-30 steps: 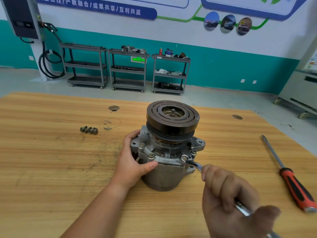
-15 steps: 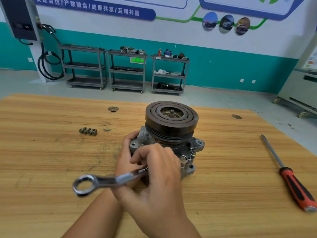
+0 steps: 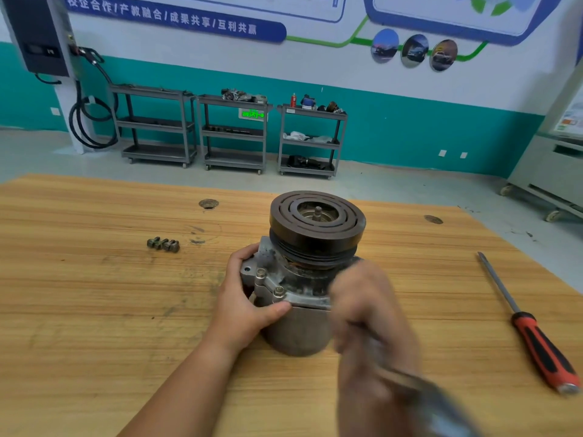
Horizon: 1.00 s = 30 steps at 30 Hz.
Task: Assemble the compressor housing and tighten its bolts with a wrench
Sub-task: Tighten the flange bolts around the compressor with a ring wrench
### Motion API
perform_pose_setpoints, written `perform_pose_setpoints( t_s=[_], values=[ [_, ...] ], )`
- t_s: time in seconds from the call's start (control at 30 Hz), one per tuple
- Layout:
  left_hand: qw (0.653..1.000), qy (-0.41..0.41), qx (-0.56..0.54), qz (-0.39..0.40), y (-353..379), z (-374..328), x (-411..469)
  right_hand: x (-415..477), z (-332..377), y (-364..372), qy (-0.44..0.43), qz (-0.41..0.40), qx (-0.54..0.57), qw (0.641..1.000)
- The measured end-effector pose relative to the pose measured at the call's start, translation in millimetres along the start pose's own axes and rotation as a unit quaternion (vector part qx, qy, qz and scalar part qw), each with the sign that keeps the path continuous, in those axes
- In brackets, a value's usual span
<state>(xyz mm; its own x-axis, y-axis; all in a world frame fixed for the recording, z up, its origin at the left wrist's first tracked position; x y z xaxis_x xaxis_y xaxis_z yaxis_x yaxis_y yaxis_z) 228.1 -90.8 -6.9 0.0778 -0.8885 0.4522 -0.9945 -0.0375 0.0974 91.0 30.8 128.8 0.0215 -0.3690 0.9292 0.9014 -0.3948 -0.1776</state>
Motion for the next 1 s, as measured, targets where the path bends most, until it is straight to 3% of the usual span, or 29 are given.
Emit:
perform_pose_setpoints(
  t_s=[0.07,0.1,0.17,0.2,0.3,0.43,0.53,0.63,0.87,1.0],
  values=[
    [1.000,-0.004,-0.002,0.014,1.0,2.7,-0.7,-5.7,-28.5,-17.8,0.043,-0.063,0.160,0.984],
    [1.000,-0.008,-0.012,0.018,2.4,2.1,-0.9,-6.5,-45.0,-28.8,0.084,-0.093,0.287,0.950],
    [1.000,-0.018,-0.021,0.013,1.9,1.9,-1.7,1.6,-68.1,-45.2,0.151,-0.150,0.519,0.828],
    [0.999,-0.021,-0.023,0.015,2.6,1.4,-2.0,-0.2,-81.6,-47.1,0.197,-0.176,0.572,0.776],
    [0.999,-0.026,-0.024,0.018,3.8,-1.6,-1.8,-14.7,-114.2,-45.2,0.351,-0.250,0.538,0.724],
    [0.999,-0.028,-0.020,0.016,3.4,-1.1,-1.5,-29.0,-137.2,-28.5,0.399,-0.282,0.595,0.638],
    [0.999,-0.021,-0.019,0.018,3.4,-2.4,-1.6,-35.9,-142.0,-22.8,0.408,-0.286,0.628,0.598],
    [1.000,-0.020,-0.011,0.018,2.3,-0.6,-1.3,-36.7,-144.3,-23.0,0.411,-0.278,0.634,0.594],
    [1.000,-0.002,-0.018,0.019,1.0,2.1,-0.3,-41.7,-133.5,-32.8,0.389,-0.298,0.583,0.648],
    [1.000,-0.005,-0.017,0.016,1.4,2.3,-0.5,-45.6,-97.5,-43.6,0.234,-0.286,0.532,0.762]
  ],
)
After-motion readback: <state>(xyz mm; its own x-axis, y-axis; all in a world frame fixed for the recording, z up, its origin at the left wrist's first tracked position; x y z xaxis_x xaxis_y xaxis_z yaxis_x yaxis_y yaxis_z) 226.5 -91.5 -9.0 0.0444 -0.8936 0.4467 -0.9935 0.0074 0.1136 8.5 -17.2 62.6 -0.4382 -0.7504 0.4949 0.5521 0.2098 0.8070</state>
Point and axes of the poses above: each hand's wrist, its own x-axis towards the middle knuckle, its own y-axis out of the palm, z = x × y, the point moved 7 cm from there along x, towards the middle knuckle, and after that the axes turned 7 degrees about -x, right-handed, at the moved point
